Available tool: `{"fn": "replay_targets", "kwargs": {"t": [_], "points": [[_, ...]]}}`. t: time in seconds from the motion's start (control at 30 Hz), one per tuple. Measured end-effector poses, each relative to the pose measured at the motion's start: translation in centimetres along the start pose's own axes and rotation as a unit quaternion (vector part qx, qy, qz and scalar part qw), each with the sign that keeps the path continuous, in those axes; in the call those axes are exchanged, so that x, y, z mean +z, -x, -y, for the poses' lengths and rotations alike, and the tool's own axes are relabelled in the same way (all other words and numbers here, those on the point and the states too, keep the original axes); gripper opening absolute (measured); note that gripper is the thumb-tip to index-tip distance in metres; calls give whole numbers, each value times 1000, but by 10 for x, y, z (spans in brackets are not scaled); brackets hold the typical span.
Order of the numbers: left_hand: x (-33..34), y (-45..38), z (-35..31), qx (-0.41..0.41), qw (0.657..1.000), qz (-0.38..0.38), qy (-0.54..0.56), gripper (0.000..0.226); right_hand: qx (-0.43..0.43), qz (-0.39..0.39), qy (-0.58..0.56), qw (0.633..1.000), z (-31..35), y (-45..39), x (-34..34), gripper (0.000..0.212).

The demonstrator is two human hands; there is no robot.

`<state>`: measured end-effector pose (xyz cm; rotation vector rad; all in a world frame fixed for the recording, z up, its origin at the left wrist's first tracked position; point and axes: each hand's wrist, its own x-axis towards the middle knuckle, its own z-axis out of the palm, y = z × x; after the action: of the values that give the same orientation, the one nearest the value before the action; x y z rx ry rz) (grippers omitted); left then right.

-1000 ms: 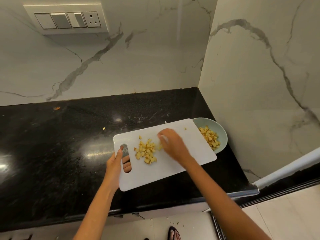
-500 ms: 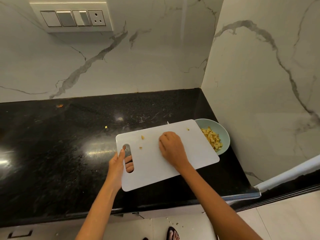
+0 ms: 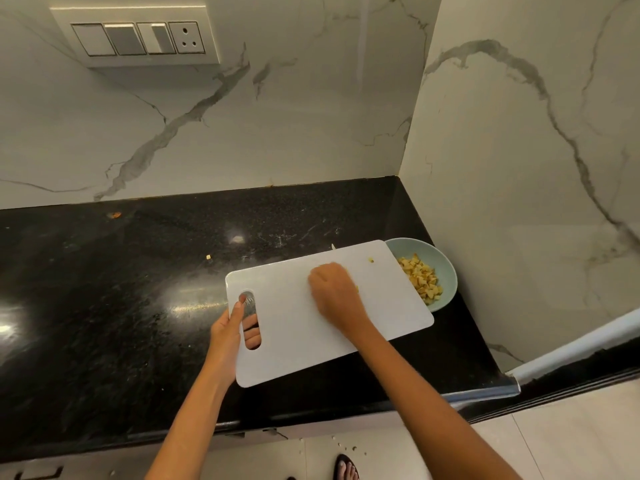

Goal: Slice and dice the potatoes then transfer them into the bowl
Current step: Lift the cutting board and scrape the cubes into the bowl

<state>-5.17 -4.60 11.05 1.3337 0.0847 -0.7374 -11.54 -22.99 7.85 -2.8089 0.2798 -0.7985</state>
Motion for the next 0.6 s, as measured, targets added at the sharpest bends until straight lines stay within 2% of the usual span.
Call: {"fn": "replay_targets", "kwargs": {"t": [0.13, 0.23, 0.4, 0.53, 0.6], "points": [[1, 3, 1, -1, 1000, 3, 4, 20, 122, -6, 26, 992, -51, 14, -17, 7], [5, 3, 0, -5, 1000, 7, 8, 18, 204, -25, 14, 979, -76, 16, -30, 11], [8, 3, -3, -8, 1000, 10, 8, 17, 275, -20, 55, 960, -111, 22, -38, 18], [7, 1, -2, -7, 1000, 6, -1, 18, 218, 26, 119, 968, -98, 9, -40, 11], [7, 0, -2, -8, 1000, 4, -5, 18, 180, 51, 104, 977, -82, 4, -36, 11]]}}
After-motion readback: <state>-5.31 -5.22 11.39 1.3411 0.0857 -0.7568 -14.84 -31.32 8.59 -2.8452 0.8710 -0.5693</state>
